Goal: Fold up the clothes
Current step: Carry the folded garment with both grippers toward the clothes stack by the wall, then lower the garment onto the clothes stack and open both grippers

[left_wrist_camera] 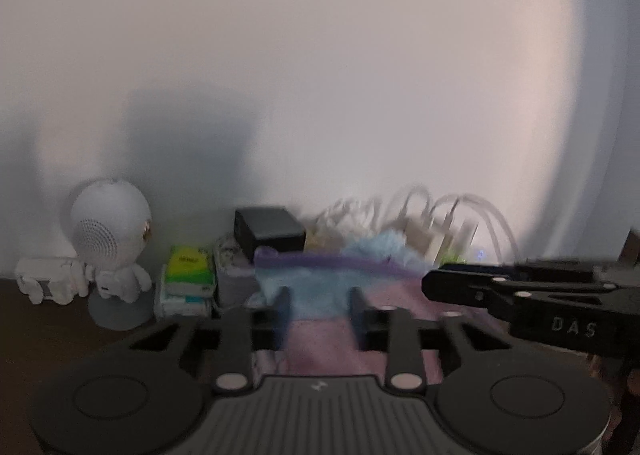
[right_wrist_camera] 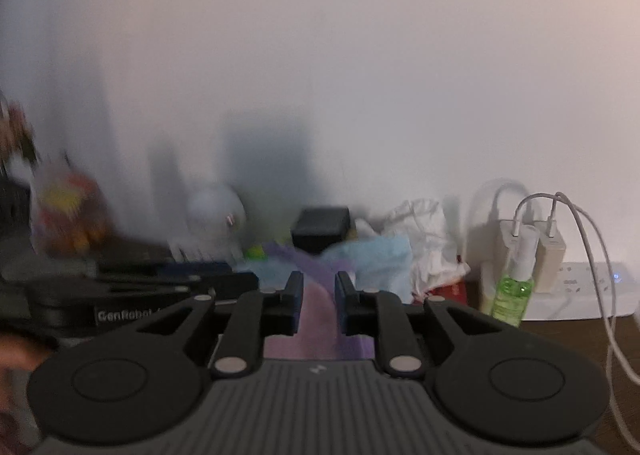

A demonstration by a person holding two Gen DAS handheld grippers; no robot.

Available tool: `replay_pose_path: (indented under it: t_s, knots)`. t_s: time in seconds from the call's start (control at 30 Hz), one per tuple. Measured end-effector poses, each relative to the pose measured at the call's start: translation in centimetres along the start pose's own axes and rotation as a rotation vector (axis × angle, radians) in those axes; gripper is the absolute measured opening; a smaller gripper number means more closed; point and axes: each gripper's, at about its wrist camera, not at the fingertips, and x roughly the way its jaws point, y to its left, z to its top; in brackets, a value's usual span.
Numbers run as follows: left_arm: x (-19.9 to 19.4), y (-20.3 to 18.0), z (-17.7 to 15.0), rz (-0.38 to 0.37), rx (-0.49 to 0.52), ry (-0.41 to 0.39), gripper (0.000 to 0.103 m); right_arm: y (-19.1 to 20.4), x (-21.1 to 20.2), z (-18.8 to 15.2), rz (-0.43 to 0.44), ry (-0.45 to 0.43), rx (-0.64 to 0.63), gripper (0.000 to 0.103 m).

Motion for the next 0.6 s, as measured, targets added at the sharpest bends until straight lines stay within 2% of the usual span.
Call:
replay_pose_path:
  t_s: [0.13,0.27,0.33,0.37,0.43,0.6]
  knots:
    - [1.1,0.1,-0.8,0.006,0.01,0.03,0.01,0.1,0.8,-0.6,-0.013,0.033,-0.022,0.017]
    - [0.7,0.5,-0.9,-0.013,0.001,0.005,0.011,-0.3,0.9,-1.0,-0.011,0.026,-0.009,0.017]
    - [-0.3,0.5,-0.5,-0.017,-0.016,-0.027,0.019,-0.5,-0.2,-0.8,-0.002,-0.018,0.006,0.017]
    - [-0.8,0.5,-0.3,-0.015,-0.017,-0.045,0.028,-0.5,-0.8,-0.5,0.002,-0.042,0.011,0.018]
    - [-1.9,-0.4,-0.1,-0.007,0.03,-0.078,0.03,-0.4,-1.5,0.1,0.013,-0.082,0.013,0.019]
    - [-1.3,-2.8,-1.0,0.022,0.147,-0.039,0.03,0.5,1.0,0.6,0.006,-0.023,-0.007,0.019]
